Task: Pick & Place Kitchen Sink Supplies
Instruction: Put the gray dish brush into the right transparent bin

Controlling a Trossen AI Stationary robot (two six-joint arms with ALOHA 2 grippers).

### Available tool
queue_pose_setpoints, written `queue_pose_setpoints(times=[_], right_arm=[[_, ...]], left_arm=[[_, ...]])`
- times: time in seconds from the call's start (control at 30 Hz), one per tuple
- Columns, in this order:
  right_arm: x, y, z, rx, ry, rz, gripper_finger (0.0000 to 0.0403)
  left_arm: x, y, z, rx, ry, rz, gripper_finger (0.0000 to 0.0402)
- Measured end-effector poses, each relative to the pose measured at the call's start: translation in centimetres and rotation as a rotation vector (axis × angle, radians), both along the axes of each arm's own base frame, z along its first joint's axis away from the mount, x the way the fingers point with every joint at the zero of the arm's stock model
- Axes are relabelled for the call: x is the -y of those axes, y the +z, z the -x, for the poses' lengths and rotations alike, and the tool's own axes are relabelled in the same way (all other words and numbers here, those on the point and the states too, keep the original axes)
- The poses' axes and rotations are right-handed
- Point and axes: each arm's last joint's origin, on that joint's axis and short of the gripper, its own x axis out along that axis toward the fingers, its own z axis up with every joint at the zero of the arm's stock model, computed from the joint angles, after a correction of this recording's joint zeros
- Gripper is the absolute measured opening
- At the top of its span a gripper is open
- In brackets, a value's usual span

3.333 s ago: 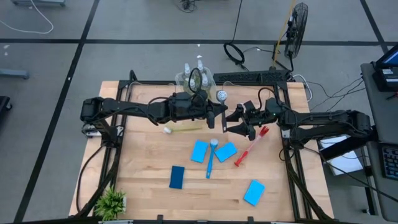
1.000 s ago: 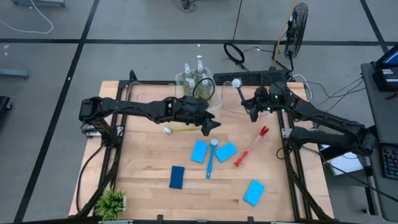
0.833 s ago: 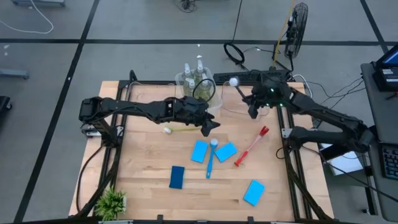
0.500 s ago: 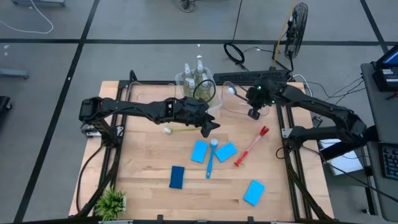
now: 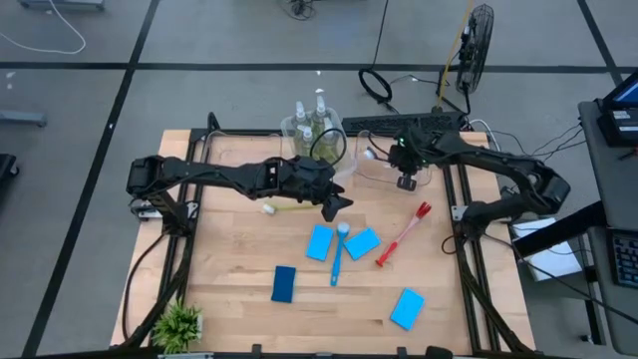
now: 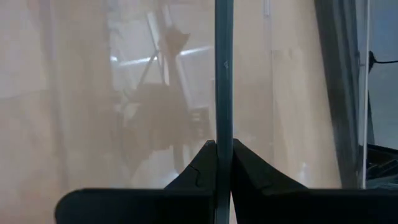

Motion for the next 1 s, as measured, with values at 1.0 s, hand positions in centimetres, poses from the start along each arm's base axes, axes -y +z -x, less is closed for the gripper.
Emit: queue_pose_setpoints(times=[1.0], right_arm=[[3.1, -4.0, -0.3, -0.103, 0.024, -0.049, 0.0043]], left_arm=[[1.0, 0.0, -0.1, 0.001, -0.031, -0.014, 0.0251]])
